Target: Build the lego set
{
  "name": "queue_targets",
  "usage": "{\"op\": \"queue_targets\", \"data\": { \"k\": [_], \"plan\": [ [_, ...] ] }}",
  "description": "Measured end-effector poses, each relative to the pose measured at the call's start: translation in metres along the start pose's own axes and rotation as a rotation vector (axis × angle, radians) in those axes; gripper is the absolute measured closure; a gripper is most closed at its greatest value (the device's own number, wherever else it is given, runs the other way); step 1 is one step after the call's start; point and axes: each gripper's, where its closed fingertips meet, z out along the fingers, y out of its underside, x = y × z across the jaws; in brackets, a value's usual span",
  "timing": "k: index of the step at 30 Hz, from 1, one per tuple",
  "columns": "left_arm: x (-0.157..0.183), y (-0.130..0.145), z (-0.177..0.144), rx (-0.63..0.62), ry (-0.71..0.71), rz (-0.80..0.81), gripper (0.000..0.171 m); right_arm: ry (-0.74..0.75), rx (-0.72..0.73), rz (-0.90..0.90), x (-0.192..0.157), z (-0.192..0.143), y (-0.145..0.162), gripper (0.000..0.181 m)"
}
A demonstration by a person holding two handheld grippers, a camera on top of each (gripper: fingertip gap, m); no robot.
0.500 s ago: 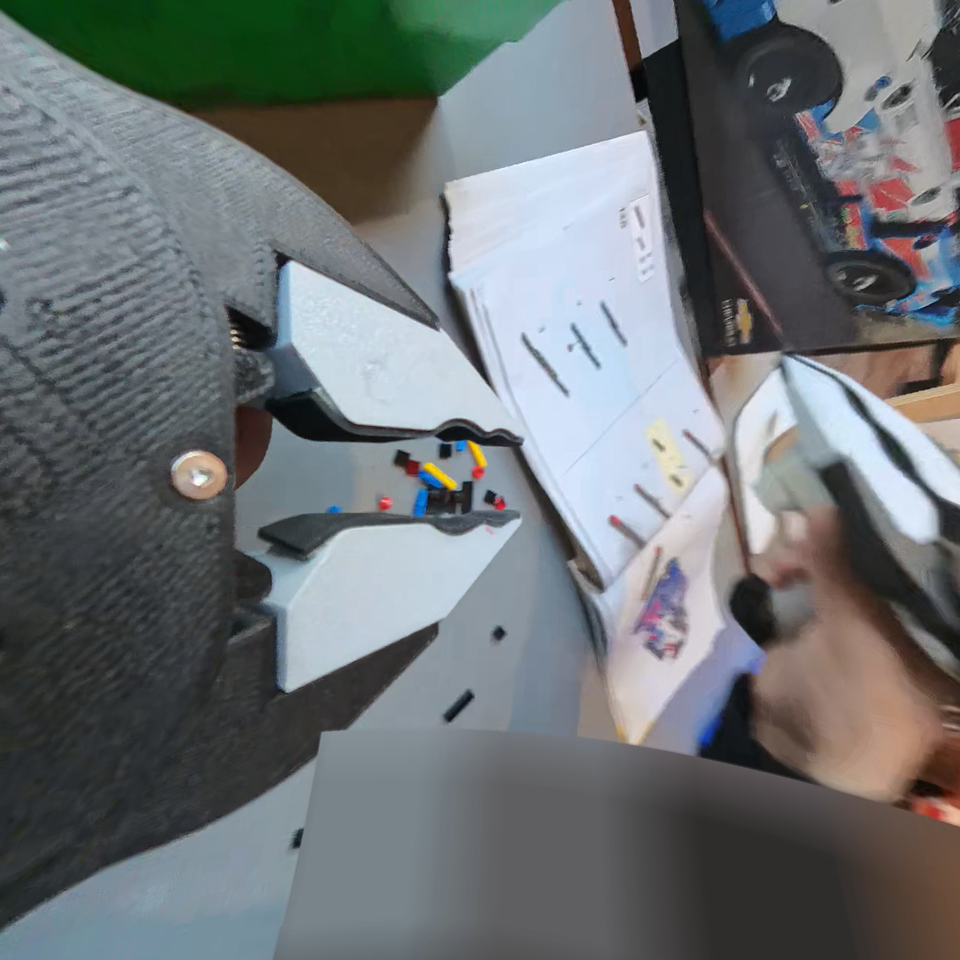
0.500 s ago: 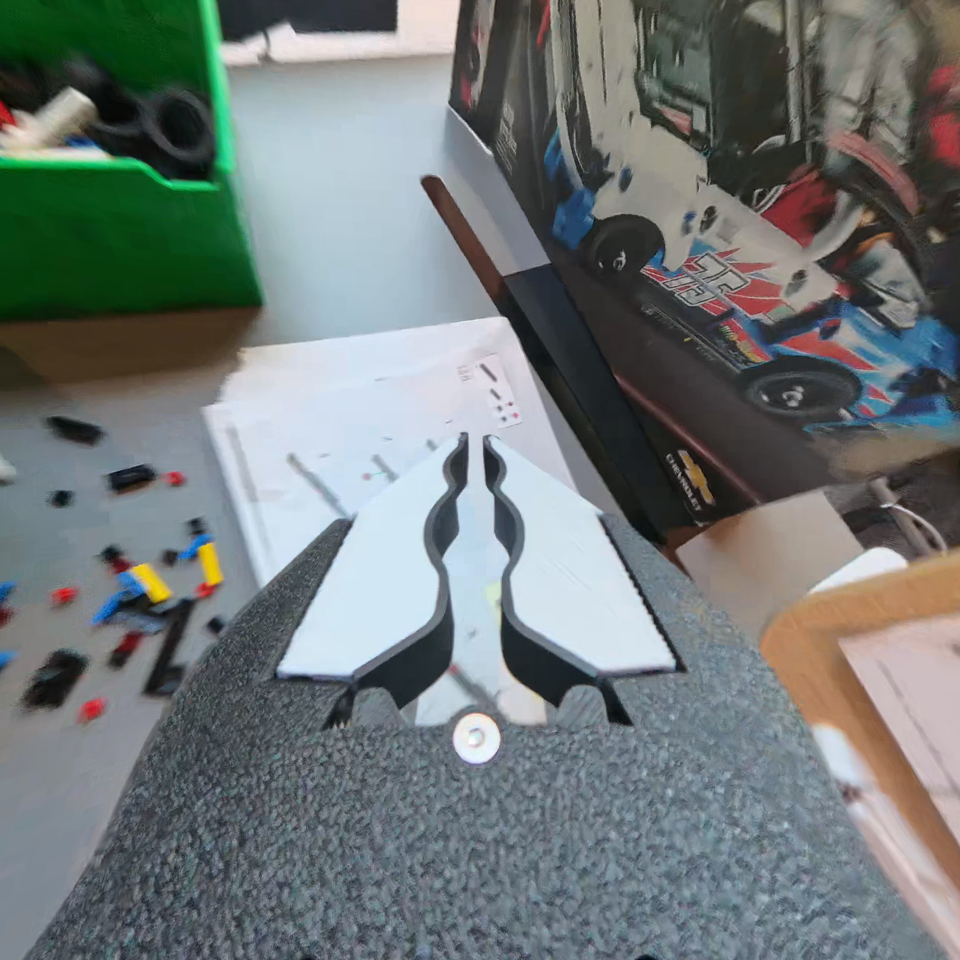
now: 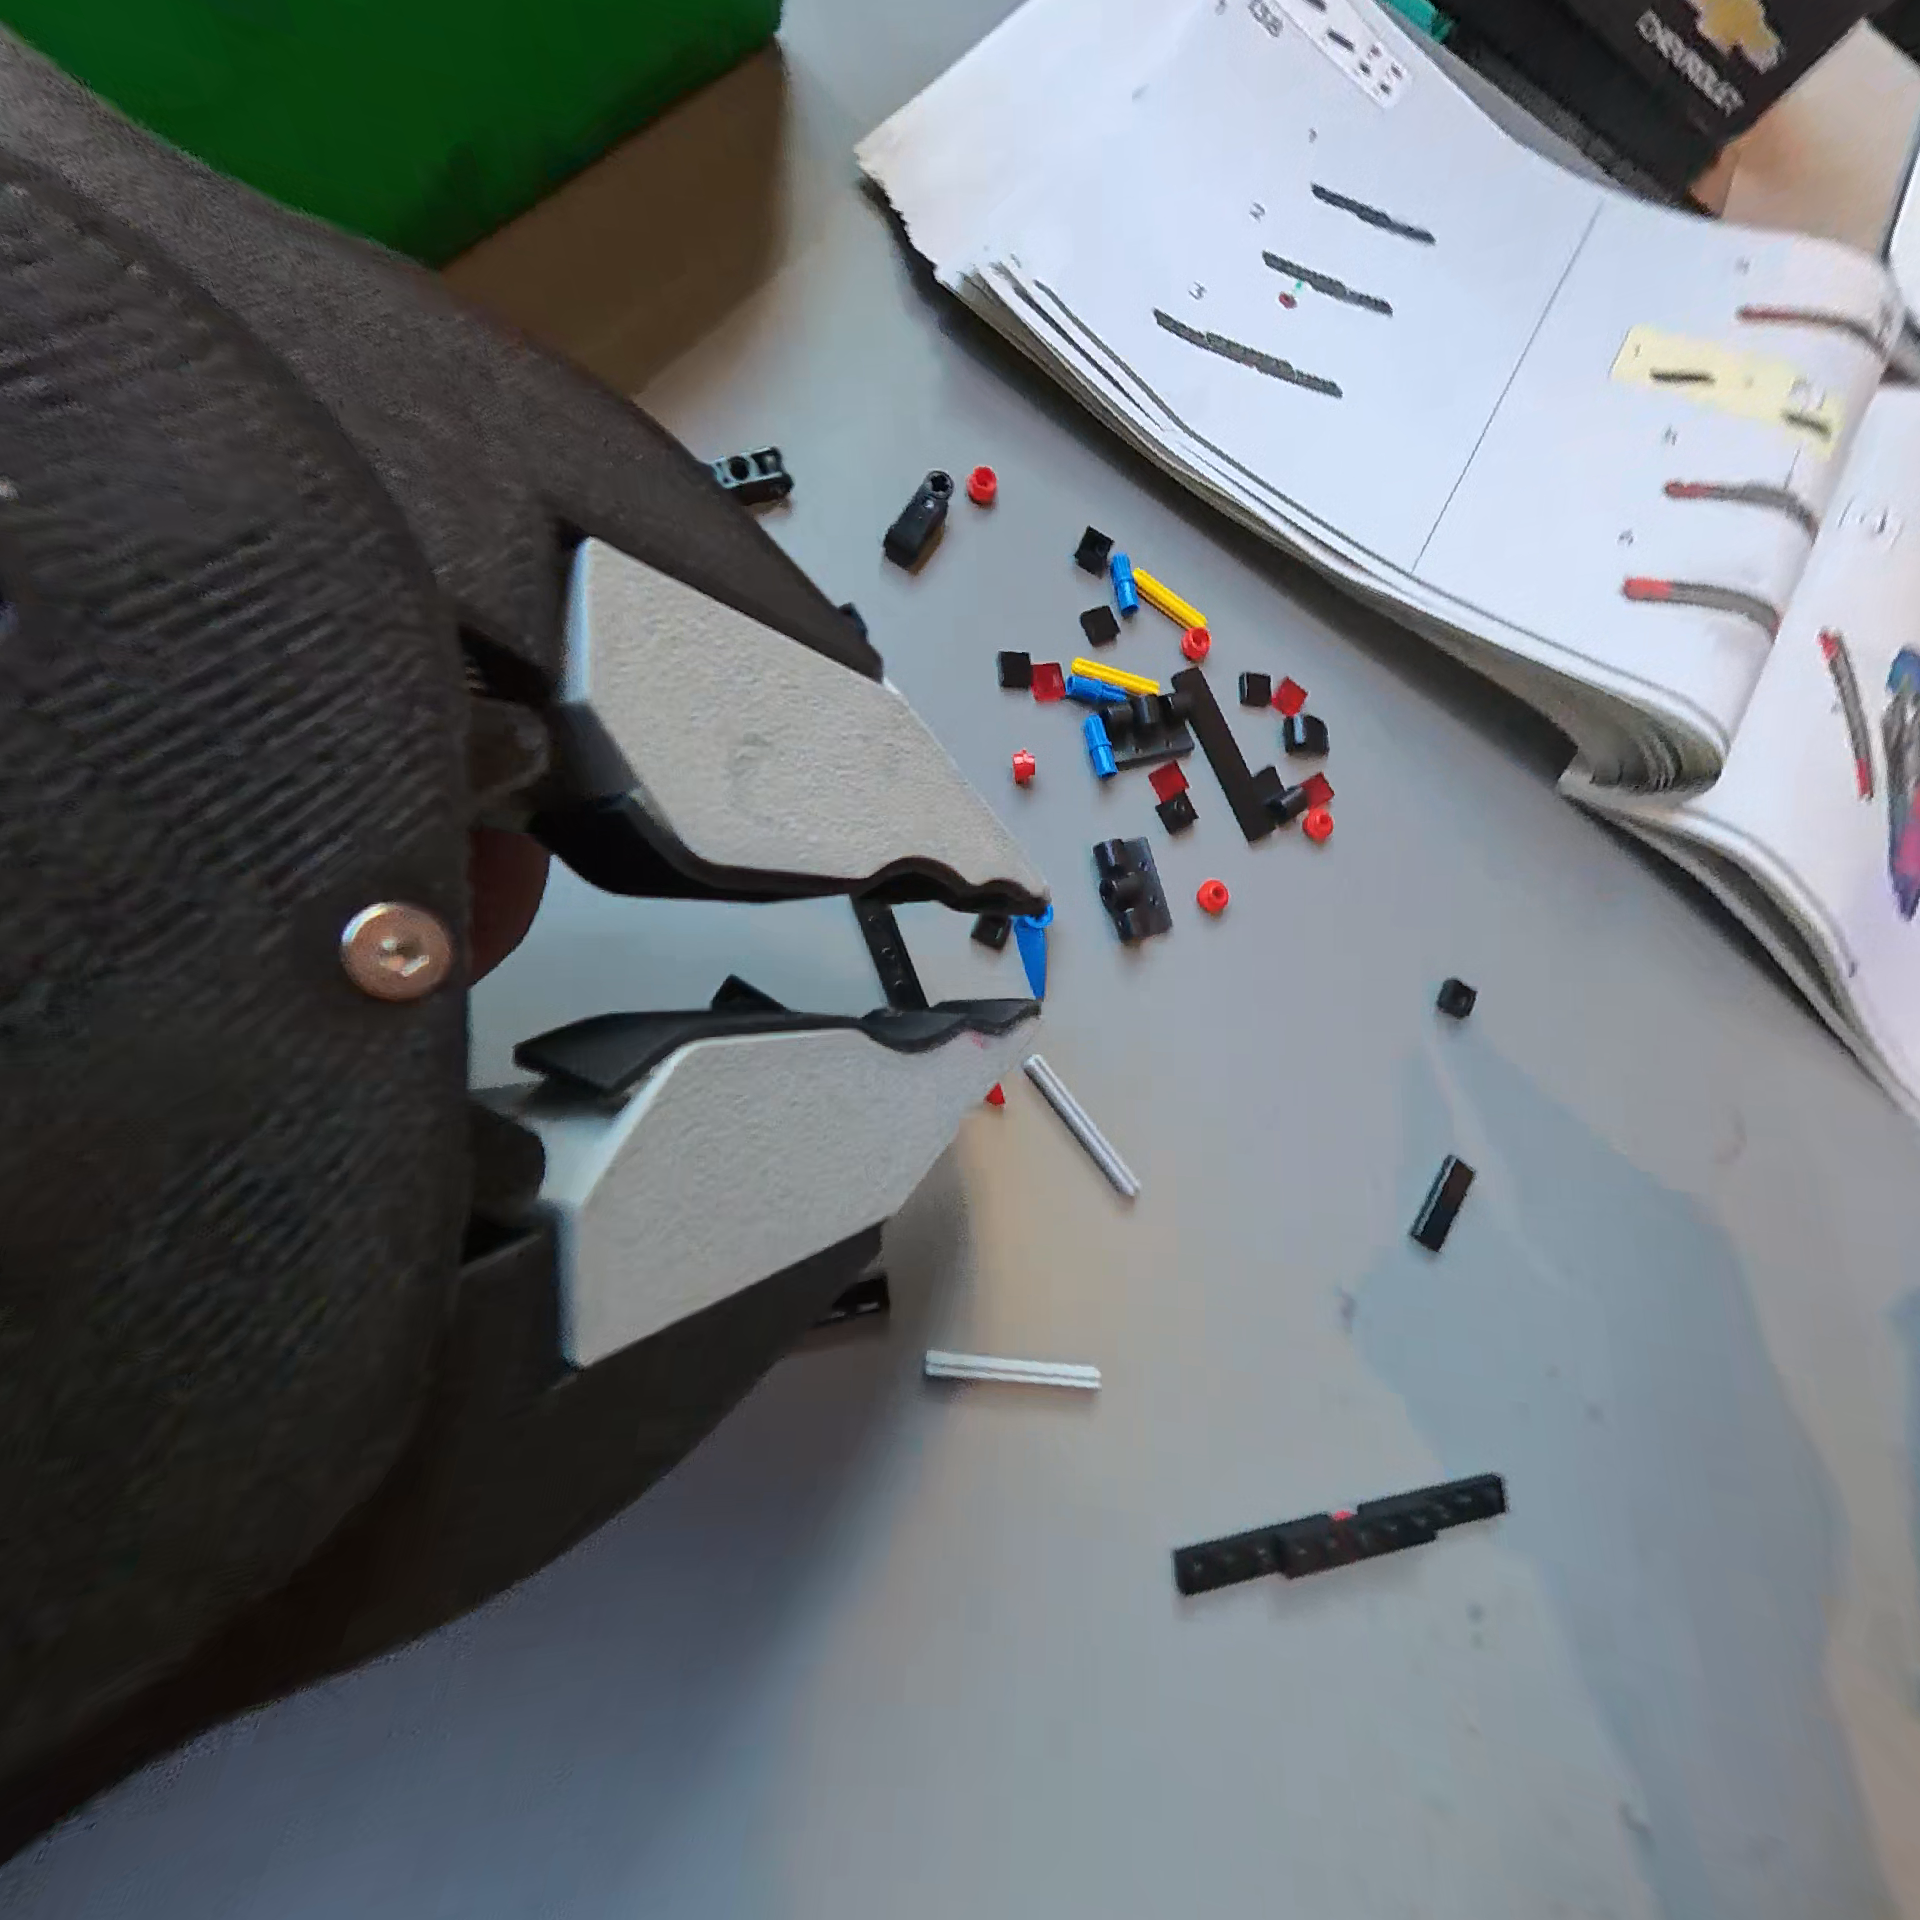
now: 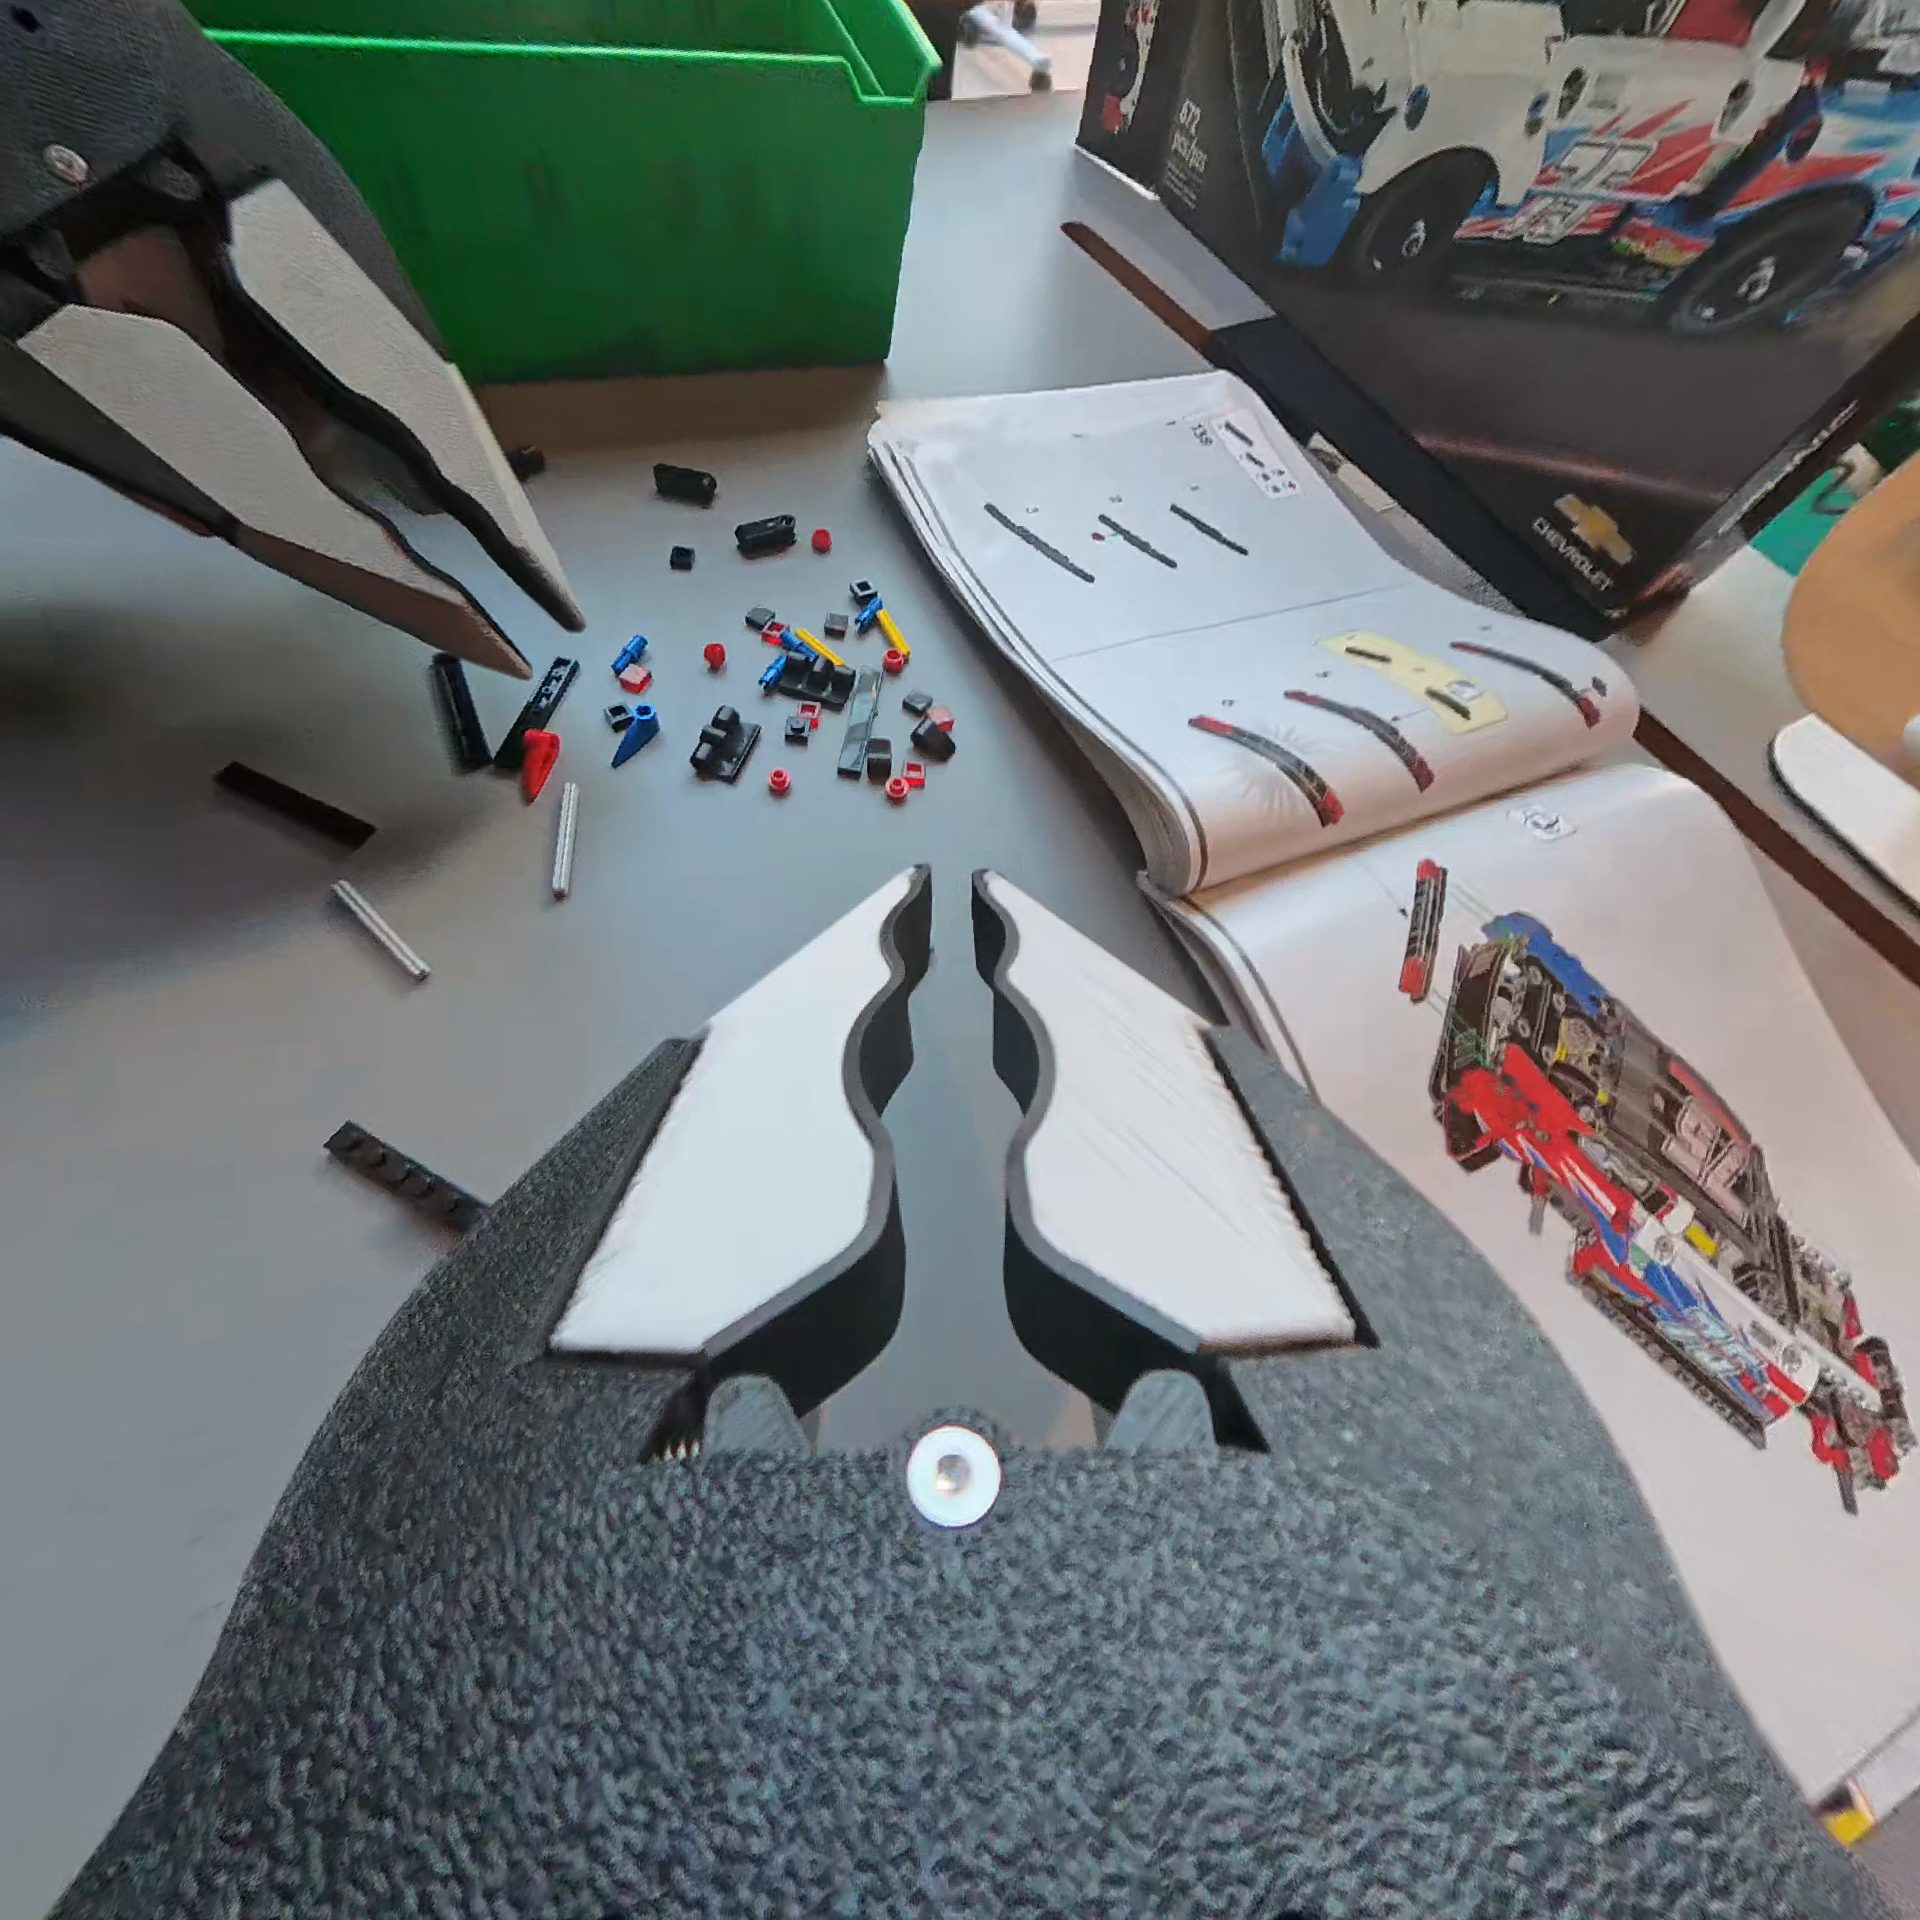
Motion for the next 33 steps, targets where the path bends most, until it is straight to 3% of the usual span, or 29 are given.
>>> {"op": "queue_targets", "data": {
  "k": [9,12,19,22,24,26,29,31,33],
  "plan": [
    [-0.004,0.017,0.02,-0.128,0.12,0.102,0.164,0.007,0.045,0.026,0.006,-0.022,-0.008,0.175],
    [-0.006,0.026,0.025,-0.184,0.123,0.119,0.167,-0.001,0.051,0.034,0.004,-0.024,-0.009,0.175],
    [-0.016,0.028,0.024,-0.178,0.078,0.047,0.168,-0.019,0.038,0.037,-0.002,-0.02,0.003,0.175],
    [-0.027,0.008,0.015,-0.04,0.053,-0.181,0.168,-0.062,0.046,0.005,-0.018,-0.01,0.007,0.174],
    [-0.027,-0.026,0.005,0.164,0.116,-0.408,0.168,-0.087,0.079,-0.022,-0.032,-0.003,0.002,0.173],
    [-0.015,-0.065,-0.004,0.39,0.302,-0.69,0.168,-0.092,0.139,-0.066,-0.043,0.003,-0.011,0.171],
    [-0.003,-0.102,-0.02,0.622,0.626,-1.047,0.168,-0.062,0.232,-0.149,-0.052,0.003,-0.037,0.168],
    [0.0,-0.111,-0.026,0.697,0.761,-1.188,0.169,-0.045,0.265,-0.188,-0.053,0.002,-0.049,0.167],
    [0.004,-0.113,-0.024,0.71,0.808,-1.257,0.168,-0.049,0.294,-0.209,-0.056,0.0,-0.057,0.167]
  ]
}}
